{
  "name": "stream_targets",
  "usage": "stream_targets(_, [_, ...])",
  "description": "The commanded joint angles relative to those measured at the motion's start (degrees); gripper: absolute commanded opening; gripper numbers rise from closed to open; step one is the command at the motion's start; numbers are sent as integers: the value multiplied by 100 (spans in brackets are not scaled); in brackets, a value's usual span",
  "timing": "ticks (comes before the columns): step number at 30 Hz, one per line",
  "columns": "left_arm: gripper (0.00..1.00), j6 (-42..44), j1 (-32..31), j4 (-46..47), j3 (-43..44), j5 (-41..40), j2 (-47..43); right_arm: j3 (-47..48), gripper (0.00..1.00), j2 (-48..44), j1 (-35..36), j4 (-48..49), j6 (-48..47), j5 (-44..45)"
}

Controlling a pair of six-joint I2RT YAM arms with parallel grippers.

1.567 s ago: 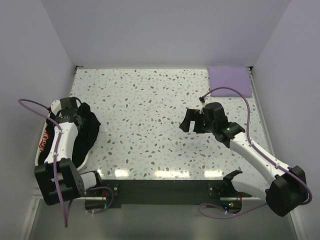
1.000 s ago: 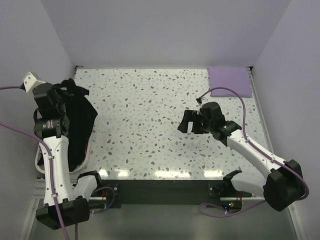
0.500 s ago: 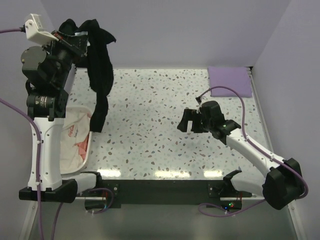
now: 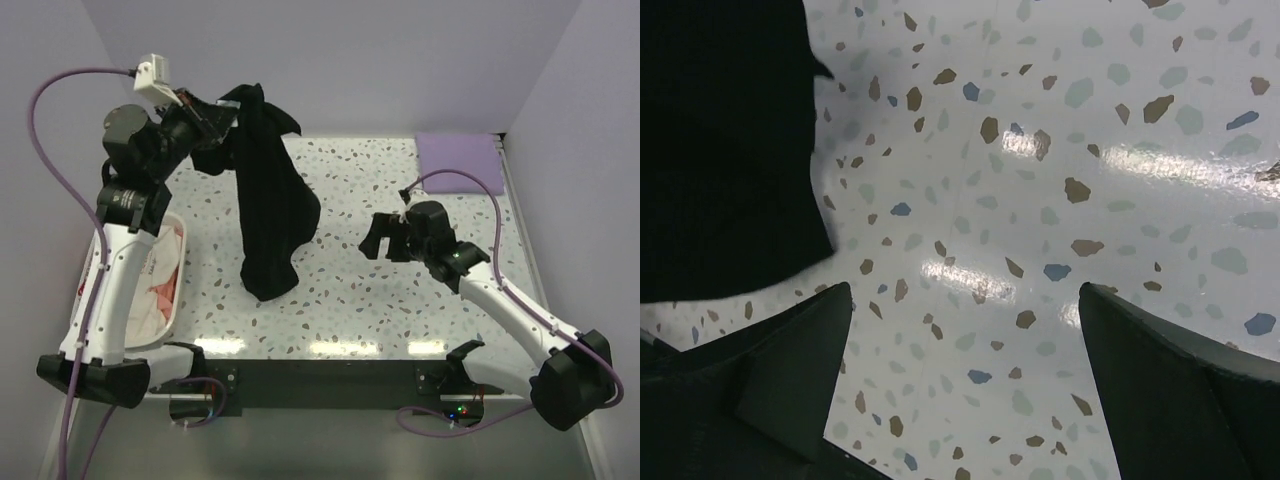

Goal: Fold and stack the t-shirts
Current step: Move the tshirt to the center of the board

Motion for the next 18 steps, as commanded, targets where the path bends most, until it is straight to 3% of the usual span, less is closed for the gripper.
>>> stream_targets(1, [10,199,-8,261,-569,410,454,55,99,-193,-15,268,-71,280])
stream_targets(4, [20,-117,-17,664,-1325,1164,938,-86,99,-115,-15,715,-19,368])
stream_targets(5, [32,-231,-34,787,-1536,1228,1026,-130,99,-36,-6,864,7,342])
stream_targets(8, [48,-574,-113,965,-2319,940,1027,-148,98,455,-15,1583,113,114])
stream_targets(14, [51,-514,-219,324,-3260,-421,422,352,85,2000,38,2218,446,-755])
stream_targets(18, [51,-321,-254,-169,-3918,-1196,-70,449,83,2346,520,2448,482,-617])
